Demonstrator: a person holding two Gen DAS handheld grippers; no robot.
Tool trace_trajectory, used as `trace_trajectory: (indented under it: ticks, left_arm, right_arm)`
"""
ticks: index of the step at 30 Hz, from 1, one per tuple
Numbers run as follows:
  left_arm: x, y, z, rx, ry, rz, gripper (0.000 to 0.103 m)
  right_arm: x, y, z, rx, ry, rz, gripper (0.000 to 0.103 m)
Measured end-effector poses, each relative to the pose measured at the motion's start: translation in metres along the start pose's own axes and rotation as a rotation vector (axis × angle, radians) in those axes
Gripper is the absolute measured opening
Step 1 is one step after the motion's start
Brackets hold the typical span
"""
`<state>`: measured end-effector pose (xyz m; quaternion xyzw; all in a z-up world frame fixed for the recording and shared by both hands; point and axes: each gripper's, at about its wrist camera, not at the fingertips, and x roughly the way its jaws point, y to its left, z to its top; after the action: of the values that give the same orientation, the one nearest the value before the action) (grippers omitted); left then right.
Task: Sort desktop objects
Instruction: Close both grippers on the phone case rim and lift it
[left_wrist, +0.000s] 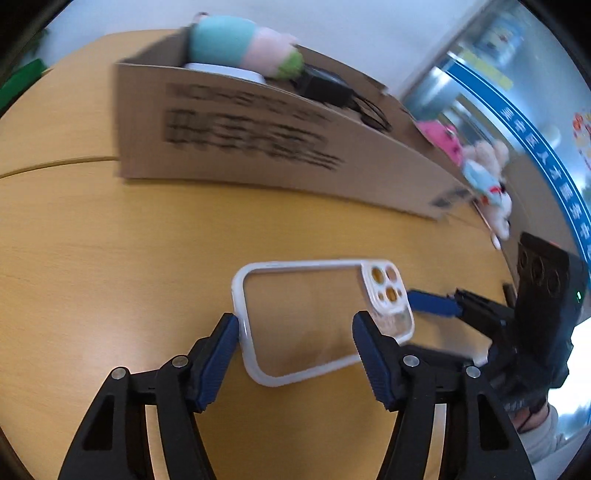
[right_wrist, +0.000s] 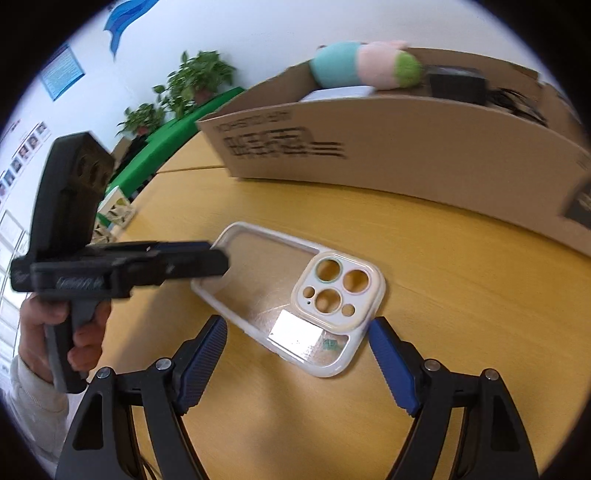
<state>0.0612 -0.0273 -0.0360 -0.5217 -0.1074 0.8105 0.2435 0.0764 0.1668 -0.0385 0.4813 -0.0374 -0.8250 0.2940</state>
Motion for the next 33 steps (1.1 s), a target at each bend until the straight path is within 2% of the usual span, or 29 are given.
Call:
trace_trajectory:
  ticks: [4, 7, 8, 10, 13, 16, 19, 23, 26, 33]
  left_arm:
    - [0.011, -0.022, 0.001, 0.005, -0.009, -0.023, 0.064]
    - [0.024, -0.036, 0.002, 0.018, 0.016, -0.064, 0.063]
    - [0.025, -0.04, 0.003, 0.027, 0.01, -0.048, 0.063]
    - [0.025, -0.044, 0.005, 0.039, -0.011, -0.019, 0.063]
    - [0.011, -0.042, 0.006, 0.021, -0.078, -0.05, 0.063]
    - [-0.011, -0.054, 0.011, 0.104, -0.16, -0.052, 0.063]
    - [-0.026, -0.06, 0.01, 0.157, -0.199, -0.056, 0.063]
    - [-0.038, -0.052, 0.004, 0.159, -0.225, -0.137, 0.063]
    - [-0.036, -0.048, -0.003, 0.161, -0.22, -0.168, 0.065]
    - [-0.006, -0.042, 0.004, 0.094, -0.118, -0.131, 0.065]
  right_arm:
    - [-0.022, -0.028, -0.012, 0.047, -0.009, -0.046, 0.079]
    - [-0.024, -0.037, -0.01, 0.062, -0.016, -0.031, 0.079]
    - [-0.023, -0.036, -0.009, 0.053, -0.022, -0.041, 0.082]
    - [-0.019, -0.036, -0.007, 0.036, -0.038, -0.059, 0.082]
    - [-0.018, -0.041, -0.002, 0.058, -0.058, -0.031, 0.082]
    - [-0.028, -0.038, 0.0, 0.034, -0.116, -0.019, 0.082]
    - [-0.055, -0.031, -0.004, -0.011, -0.219, 0.006, 0.082]
    - [-0.078, -0.026, -0.014, -0.06, -0.313, 0.038, 0.082]
    - [-0.073, -0.029, -0.021, -0.058, -0.289, 0.052, 0.082]
    - [-0.051, -0.043, -0.014, 0.003, -0.187, 0.008, 0.082]
